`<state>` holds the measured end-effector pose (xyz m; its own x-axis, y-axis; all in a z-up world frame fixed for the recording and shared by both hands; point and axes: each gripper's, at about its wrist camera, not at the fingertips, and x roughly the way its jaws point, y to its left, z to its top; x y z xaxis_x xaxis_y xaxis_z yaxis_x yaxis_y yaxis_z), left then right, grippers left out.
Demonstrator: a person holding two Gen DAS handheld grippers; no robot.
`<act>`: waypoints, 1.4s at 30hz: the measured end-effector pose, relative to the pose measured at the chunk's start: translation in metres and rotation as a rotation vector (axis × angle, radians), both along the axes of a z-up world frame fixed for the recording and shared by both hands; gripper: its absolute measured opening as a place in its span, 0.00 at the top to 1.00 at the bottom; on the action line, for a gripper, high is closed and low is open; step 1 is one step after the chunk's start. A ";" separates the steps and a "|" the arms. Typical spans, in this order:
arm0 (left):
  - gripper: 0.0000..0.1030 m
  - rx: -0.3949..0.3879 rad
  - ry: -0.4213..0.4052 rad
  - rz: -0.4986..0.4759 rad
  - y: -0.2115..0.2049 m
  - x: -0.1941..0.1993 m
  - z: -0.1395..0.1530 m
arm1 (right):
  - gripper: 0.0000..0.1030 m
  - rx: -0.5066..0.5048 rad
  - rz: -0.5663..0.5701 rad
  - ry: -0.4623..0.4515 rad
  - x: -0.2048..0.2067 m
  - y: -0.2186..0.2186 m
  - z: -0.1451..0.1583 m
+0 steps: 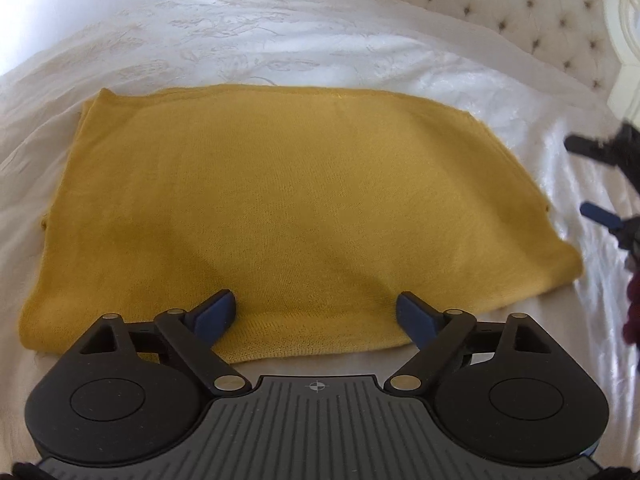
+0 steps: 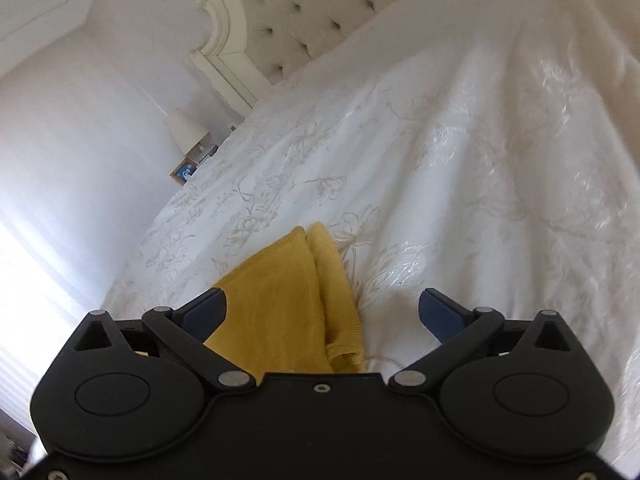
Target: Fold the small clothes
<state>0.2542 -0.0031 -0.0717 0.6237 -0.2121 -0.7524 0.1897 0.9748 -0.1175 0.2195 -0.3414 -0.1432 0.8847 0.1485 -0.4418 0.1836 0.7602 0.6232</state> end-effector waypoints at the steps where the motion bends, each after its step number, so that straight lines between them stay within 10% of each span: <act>1: 0.15 -0.023 0.002 0.021 0.002 0.002 0.004 | 0.00 -0.030 0.005 -0.015 -0.003 0.001 0.003; 11: 0.16 0.040 -0.070 0.166 -0.010 0.083 0.041 | 0.00 -0.114 0.067 -0.109 -0.006 0.018 0.021; 20: 0.14 0.202 0.021 0.173 -0.032 0.142 0.000 | 0.00 -0.104 0.092 -0.070 -0.002 0.017 0.016; 42: 0.15 0.105 0.087 0.092 -0.021 0.039 0.001 | 0.00 -0.043 0.143 0.017 0.007 0.007 0.000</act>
<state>0.2933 -0.0238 -0.0705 0.5686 -0.0750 -0.8192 0.0930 0.9953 -0.0265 0.2266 -0.3342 -0.1436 0.8481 0.2530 -0.4655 0.0820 0.8054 0.5870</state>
